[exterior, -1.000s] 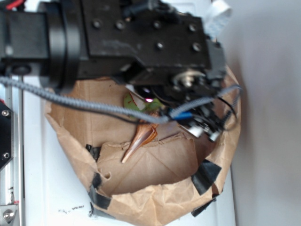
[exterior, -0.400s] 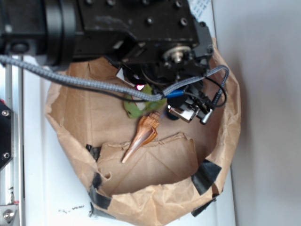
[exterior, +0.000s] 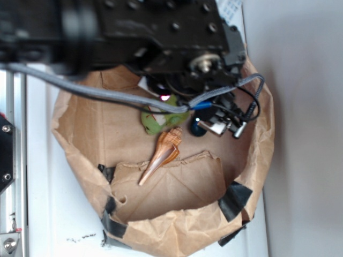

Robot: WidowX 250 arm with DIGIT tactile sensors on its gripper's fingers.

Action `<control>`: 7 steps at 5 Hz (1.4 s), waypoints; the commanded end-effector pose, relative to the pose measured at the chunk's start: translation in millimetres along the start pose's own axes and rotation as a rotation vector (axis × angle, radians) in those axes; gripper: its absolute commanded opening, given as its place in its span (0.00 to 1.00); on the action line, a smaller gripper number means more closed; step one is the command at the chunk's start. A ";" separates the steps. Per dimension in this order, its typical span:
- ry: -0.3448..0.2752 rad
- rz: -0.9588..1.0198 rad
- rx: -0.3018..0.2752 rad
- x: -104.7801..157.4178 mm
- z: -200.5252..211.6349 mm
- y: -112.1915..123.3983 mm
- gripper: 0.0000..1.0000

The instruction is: Grab the rock.

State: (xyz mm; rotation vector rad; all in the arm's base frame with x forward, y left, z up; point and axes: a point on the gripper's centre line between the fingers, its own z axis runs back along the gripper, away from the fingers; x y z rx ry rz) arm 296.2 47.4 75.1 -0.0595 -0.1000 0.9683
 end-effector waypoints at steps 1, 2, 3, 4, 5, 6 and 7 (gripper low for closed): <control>-0.082 0.043 0.032 34.1 -21.1 23.5 1.00; -0.093 0.064 0.022 39.4 -13.9 34.3 1.00; -0.120 0.097 0.015 39.7 -4.2 45.5 1.00; -0.132 0.163 0.041 34.7 10.3 56.0 1.00; -0.124 0.188 0.043 32.3 21.6 63.4 1.00; -0.152 0.228 0.054 39.0 14.5 63.5 1.00; -0.183 0.264 0.057 49.0 3.5 55.0 1.00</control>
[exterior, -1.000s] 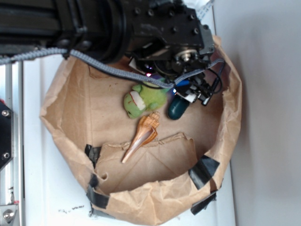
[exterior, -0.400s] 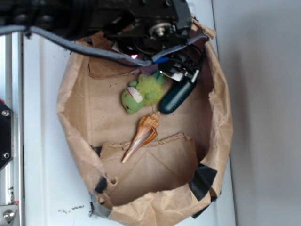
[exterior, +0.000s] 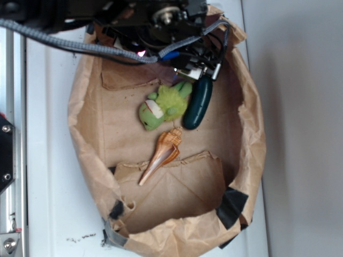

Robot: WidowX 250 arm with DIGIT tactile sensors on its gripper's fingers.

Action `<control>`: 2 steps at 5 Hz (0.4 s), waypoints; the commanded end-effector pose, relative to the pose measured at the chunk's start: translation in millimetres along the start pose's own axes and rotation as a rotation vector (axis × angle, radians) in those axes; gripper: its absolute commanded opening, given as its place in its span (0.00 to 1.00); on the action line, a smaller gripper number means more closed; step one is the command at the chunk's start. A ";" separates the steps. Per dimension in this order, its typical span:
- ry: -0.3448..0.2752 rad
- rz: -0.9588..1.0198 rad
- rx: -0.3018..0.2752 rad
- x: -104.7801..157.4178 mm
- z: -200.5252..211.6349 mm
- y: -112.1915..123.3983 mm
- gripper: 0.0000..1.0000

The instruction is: Grab the rock.

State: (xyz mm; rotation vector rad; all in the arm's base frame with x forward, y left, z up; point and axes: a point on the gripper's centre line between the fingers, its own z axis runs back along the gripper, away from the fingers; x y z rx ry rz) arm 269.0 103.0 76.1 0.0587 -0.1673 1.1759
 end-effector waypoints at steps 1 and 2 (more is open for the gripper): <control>-0.088 0.075 -0.029 16.8 -16.3 -11.5 1.00; -0.137 0.041 -0.033 8.2 -32.7 -17.3 1.00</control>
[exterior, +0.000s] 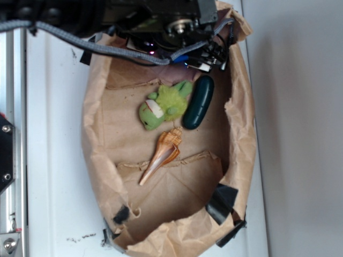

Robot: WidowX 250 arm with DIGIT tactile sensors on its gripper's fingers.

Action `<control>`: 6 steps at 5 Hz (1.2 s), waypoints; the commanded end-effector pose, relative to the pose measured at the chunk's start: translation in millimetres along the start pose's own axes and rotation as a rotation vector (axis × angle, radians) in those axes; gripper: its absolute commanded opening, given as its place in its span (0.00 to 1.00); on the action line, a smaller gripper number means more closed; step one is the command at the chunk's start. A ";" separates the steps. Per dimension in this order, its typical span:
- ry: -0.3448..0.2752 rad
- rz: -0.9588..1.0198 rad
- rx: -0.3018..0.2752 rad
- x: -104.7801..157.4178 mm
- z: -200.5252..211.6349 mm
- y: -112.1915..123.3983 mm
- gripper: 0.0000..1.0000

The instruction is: Grab the rock.

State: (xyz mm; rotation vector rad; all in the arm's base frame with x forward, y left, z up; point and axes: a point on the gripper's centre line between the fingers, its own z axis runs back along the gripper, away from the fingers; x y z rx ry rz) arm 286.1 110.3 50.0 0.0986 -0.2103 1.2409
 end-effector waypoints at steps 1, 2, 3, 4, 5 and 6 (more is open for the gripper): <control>-0.105 -0.101 -0.040 -16.0 -19.9 -5.5 1.00; -0.130 -0.158 -0.078 -23.0 -20.8 -1.8 0.00; -0.153 -0.158 -0.075 -22.5 -20.3 -5.7 0.00; -0.160 -0.150 -0.063 -20.7 -21.7 -9.4 0.00; -0.165 -0.152 -0.056 -20.6 -21.4 -10.8 0.00; -0.164 -0.151 -0.056 -20.3 -19.4 -11.7 0.00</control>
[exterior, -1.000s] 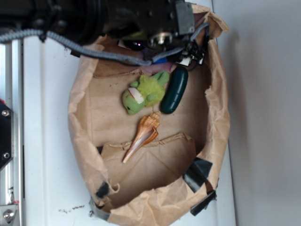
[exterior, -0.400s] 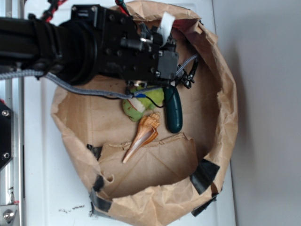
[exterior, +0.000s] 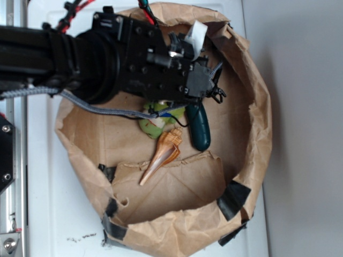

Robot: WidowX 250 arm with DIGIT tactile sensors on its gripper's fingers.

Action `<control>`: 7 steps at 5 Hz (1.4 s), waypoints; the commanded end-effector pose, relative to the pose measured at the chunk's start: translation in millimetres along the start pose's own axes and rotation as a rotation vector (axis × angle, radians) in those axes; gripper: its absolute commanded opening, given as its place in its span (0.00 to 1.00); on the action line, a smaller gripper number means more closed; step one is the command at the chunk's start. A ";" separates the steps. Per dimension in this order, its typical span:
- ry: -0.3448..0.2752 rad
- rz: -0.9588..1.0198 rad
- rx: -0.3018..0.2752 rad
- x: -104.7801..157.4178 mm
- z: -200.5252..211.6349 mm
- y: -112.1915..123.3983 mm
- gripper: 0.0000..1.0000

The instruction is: Grab the rock.

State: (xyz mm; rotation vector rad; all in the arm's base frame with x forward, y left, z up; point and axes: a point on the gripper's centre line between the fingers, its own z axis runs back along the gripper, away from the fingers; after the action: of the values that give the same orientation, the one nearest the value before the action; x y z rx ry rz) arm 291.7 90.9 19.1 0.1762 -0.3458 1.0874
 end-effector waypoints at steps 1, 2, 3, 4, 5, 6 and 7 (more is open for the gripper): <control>0.005 -0.007 -0.045 4.6 17.2 1.4 0.00; 0.061 0.027 -0.066 9.6 30.9 5.2 1.00; 0.032 0.058 -0.055 11.9 32.0 6.7 1.00; 0.018 0.084 -0.030 15.8 25.9 4.2 1.00; -0.024 0.114 -0.020 22.0 18.9 -1.9 1.00; -0.102 0.155 -0.019 28.0 11.8 -3.6 1.00; -0.130 0.182 -0.013 33.6 6.4 -5.6 1.00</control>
State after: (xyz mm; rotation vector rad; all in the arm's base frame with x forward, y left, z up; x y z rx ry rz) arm 306.2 108.2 23.4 0.2319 -0.4343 1.2343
